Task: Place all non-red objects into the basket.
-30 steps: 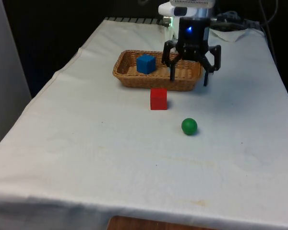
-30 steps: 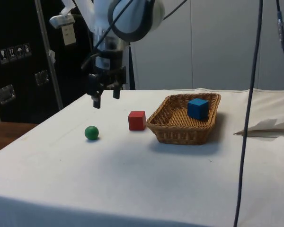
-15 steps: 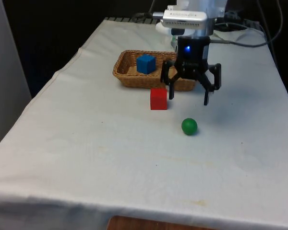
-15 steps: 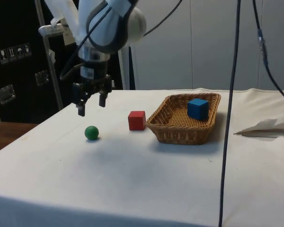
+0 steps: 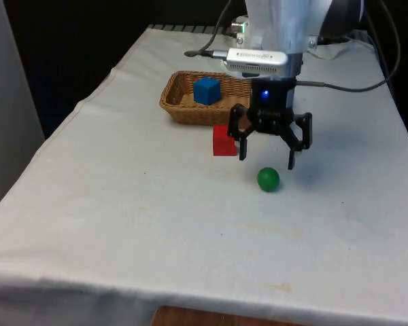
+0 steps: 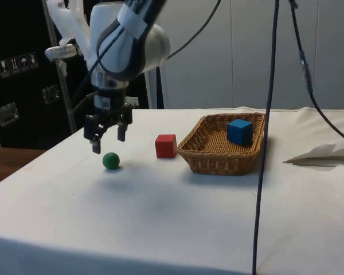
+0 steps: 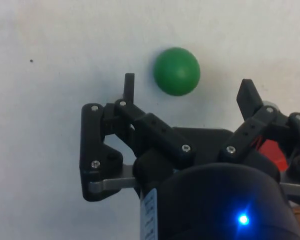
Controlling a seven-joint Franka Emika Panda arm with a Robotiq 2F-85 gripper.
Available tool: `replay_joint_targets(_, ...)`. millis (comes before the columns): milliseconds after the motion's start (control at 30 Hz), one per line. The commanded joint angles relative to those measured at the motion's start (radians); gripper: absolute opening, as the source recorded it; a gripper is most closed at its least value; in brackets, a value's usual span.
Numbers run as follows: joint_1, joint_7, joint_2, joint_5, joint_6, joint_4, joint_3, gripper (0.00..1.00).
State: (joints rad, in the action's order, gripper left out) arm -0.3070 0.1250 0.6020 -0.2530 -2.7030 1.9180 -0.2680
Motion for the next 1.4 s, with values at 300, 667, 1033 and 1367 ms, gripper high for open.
replay_joint_targets(300,0.008,-0.004,0.047,-0.011,-0.008,-0.021,0.026,1.0)
replay_joint_targets(667,0.011,-0.002,0.098,-0.011,-0.002,-0.072,0.027,1.0)
replay_joint_targets(1033,0.01,-0.002,0.102,-0.009,-0.002,-0.077,0.025,0.25)
replay_joint_targets(1367,0.01,-0.002,0.103,-0.008,-0.002,-0.078,0.024,0.0)
